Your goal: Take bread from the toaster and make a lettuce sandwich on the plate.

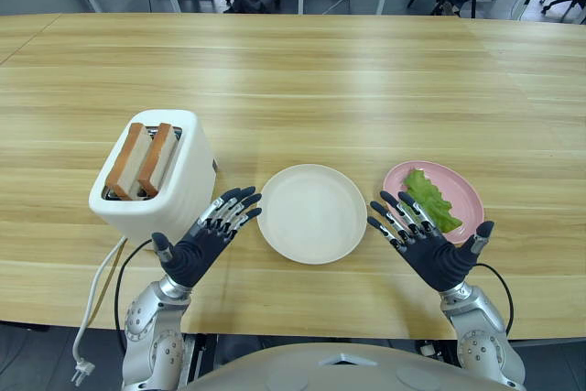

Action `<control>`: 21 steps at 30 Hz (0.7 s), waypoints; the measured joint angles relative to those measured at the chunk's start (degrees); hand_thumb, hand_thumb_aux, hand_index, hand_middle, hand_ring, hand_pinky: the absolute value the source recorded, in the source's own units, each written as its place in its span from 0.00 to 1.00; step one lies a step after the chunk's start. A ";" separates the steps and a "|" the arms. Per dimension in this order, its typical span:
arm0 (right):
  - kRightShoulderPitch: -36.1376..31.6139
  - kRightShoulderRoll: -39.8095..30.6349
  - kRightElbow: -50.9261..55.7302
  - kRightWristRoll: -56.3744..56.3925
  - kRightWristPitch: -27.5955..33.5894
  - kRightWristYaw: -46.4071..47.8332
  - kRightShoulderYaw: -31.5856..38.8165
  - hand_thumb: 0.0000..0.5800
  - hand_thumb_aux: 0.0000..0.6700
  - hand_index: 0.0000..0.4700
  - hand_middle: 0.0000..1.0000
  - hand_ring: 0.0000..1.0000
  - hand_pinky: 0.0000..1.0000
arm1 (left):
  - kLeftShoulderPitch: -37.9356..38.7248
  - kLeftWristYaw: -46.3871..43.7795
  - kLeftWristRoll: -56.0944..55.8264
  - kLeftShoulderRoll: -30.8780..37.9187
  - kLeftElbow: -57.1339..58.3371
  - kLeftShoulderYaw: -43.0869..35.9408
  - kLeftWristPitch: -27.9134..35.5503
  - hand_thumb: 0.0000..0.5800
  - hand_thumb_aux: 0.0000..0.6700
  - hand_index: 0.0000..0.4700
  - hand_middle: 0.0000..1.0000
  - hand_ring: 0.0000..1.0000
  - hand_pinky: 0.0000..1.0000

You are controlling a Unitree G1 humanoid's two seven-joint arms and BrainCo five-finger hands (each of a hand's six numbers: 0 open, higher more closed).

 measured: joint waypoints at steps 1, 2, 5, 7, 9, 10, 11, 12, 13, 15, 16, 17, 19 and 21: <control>0.00 0.00 0.01 0.00 -0.02 0.00 0.00 0.00 0.00 0.00 0.00 0.00 0.00 | -0.03 0.00 0.00 0.00 0.00 0.00 -0.01 0.00 0.00 0.00 0.00 0.00 0.00; -0.01 0.00 0.02 0.00 -0.05 0.01 0.00 0.00 0.00 0.00 0.00 0.00 0.00 | -0.06 0.00 0.03 -0.01 0.01 0.00 -0.04 0.00 0.00 0.00 0.00 0.00 0.00; 0.00 0.00 0.02 -0.01 -0.08 0.01 0.00 0.00 0.00 0.00 0.00 0.00 0.00 | -0.07 0.00 0.12 -0.04 0.02 -0.02 -0.10 0.00 0.00 0.00 0.00 0.00 0.00; 0.00 0.00 0.02 -0.01 -0.09 0.01 0.00 0.00 0.00 0.00 0.00 0.00 0.00 | -0.06 0.00 0.17 -0.06 0.02 -0.02 -0.12 0.00 0.00 0.00 0.00 0.00 0.00; 0.01 -0.01 0.02 -0.01 -0.10 0.01 0.00 0.00 0.00 0.00 0.00 0.00 0.00 | -0.03 0.00 0.32 -0.08 0.02 -0.03 -0.15 0.00 0.00 0.00 0.00 0.00 0.00; 0.02 -0.01 0.02 -0.01 -0.10 0.01 0.00 0.00 0.00 0.00 0.00 0.00 0.00 | -0.01 0.00 0.36 -0.10 0.02 -0.03 -0.16 0.00 0.00 0.00 0.00 0.00 0.00; 0.03 -0.01 0.02 -0.01 -0.10 0.01 0.00 0.00 0.00 0.00 0.00 0.00 0.00 | 0.00 0.00 0.38 -0.11 0.02 -0.03 -0.17 0.00 0.00 0.00 0.00 0.00 0.00; 0.04 -0.01 0.02 -0.01 -0.10 0.01 0.00 0.00 0.00 0.00 0.00 0.00 0.00 | 0.00 0.00 0.39 -0.12 0.02 -0.04 -0.18 0.00 0.00 0.00 0.00 0.00 0.00; 0.05 -0.01 0.02 -0.01 -0.10 0.01 0.00 0.00 0.00 0.00 0.00 0.00 0.00 | 0.01 0.00 0.40 -0.12 0.02 -0.04 -0.19 0.00 0.00 0.00 0.00 0.00 0.00; 0.08 0.00 0.02 -0.01 -0.11 0.01 0.00 0.00 0.00 0.00 0.00 0.00 0.00 | 0.01 0.01 0.42 -0.13 0.02 -0.04 -0.21 0.00 0.00 0.00 0.00 0.00 0.00; 0.14 0.04 0.02 -0.01 -0.19 -0.01 -0.02 0.00 0.00 0.00 0.00 0.00 0.00 | -0.03 0.08 0.42 -0.21 0.02 0.00 -0.43 0.00 0.00 0.00 0.00 0.00 0.00; 0.17 0.13 0.02 -0.01 -0.26 -0.03 -0.07 0.00 0.00 0.00 0.00 0.00 0.00 | -0.08 0.25 0.42 -0.34 0.01 0.06 -0.70 0.00 0.00 0.00 0.00 0.00 0.00; 0.03 0.57 0.06 -0.01 -0.57 -0.24 -0.43 0.00 0.00 0.00 0.00 0.00 0.00 | -0.07 3.67 1.31 -2.11 -1.56 0.77 -1.83 0.00 0.00 0.00 0.00 0.00 0.00; -1.13 0.85 1.01 -0.21 -1.81 -1.52 -1.05 0.00 0.00 0.00 0.00 0.00 0.00 | -0.33 12.31 4.84 -4.17 -9.60 1.99 -1.66 0.00 0.00 0.00 0.00 0.00 0.00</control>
